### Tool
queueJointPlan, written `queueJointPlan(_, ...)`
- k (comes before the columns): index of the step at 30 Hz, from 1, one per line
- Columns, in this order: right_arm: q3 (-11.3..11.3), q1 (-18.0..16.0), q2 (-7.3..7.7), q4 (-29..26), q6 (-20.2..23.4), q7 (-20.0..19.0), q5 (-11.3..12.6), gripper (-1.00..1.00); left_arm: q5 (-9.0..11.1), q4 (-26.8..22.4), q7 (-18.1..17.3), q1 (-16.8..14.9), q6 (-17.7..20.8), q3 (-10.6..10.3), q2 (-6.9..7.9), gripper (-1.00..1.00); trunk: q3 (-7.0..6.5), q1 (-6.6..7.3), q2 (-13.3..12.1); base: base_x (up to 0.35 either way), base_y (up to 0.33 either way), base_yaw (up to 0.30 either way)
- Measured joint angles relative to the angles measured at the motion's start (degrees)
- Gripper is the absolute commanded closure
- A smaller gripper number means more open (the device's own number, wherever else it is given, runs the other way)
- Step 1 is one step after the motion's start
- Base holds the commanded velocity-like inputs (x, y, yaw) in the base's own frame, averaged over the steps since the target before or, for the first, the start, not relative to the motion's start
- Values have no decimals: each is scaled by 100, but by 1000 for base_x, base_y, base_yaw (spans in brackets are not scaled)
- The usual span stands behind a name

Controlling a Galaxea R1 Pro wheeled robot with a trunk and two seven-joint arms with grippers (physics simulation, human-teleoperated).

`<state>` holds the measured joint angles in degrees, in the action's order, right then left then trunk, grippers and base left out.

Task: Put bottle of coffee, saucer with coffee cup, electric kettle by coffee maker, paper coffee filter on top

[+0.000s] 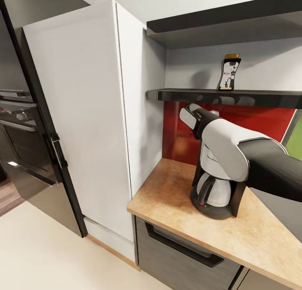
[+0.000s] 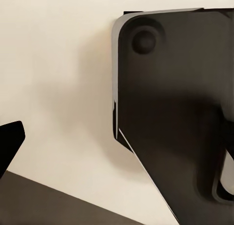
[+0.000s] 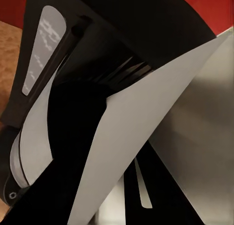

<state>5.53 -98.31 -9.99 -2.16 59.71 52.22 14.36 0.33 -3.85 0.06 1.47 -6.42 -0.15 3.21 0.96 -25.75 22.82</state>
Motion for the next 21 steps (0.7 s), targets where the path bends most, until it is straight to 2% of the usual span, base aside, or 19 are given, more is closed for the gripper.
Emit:
queueJointPlan(4,-2,3,0,2,0,119,1,100,0,-1,-5,0,0,0,-3,-100,0,0,0,0,0,0)
queueJointPlan(21,-2,132,0,9,0,133,10,100,-1,-1,2,0,32,8,4,-100,0,0,0,0,0,0)
